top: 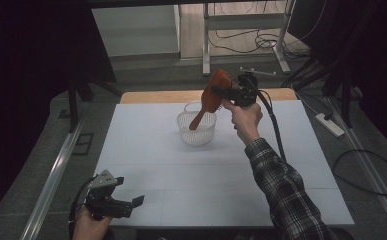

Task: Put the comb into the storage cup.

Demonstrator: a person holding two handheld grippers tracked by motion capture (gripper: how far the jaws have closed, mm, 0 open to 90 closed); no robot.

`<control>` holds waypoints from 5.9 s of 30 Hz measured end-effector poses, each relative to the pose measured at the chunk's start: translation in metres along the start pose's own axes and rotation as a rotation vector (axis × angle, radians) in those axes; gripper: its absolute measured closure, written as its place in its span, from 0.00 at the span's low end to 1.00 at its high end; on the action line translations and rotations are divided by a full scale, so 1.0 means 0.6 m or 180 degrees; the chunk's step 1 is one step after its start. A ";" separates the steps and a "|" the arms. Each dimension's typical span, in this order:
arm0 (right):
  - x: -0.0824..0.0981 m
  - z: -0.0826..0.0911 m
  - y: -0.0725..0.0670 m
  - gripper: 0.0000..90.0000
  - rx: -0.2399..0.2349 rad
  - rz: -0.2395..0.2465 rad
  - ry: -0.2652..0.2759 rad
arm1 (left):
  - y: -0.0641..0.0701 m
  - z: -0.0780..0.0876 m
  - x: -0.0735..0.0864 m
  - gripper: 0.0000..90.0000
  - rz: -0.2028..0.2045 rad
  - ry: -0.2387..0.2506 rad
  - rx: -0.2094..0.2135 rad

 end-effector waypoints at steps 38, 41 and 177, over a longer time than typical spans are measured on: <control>0.079 -0.062 0.013 0.57 0.0182 0.0020 -0.0175 | -0.001 0.000 0.000 0.01 -0.0001 -0.0009 -0.0009; 0.081 -0.061 0.016 0.56 0.0185 -0.0010 -0.0160 | 0.000 0.000 0.000 0.01 -0.0004 -0.0013 -0.0013; 0.182 0.015 0.035 0.00 0.0278 0.1186 -0.1018 | -0.010 0.001 0.004 0.02 0.0061 -0.0070 -0.0044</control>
Point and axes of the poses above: each handheld gripper's, and its own axes: z roughly backward along the jaws, x roughly out of its underside, y roughly to its right, the point moved 9 cm from there along -z, roughly forward along the jaws, and after that the axes turned 7 degrees about -y, right-handed, at the moved point
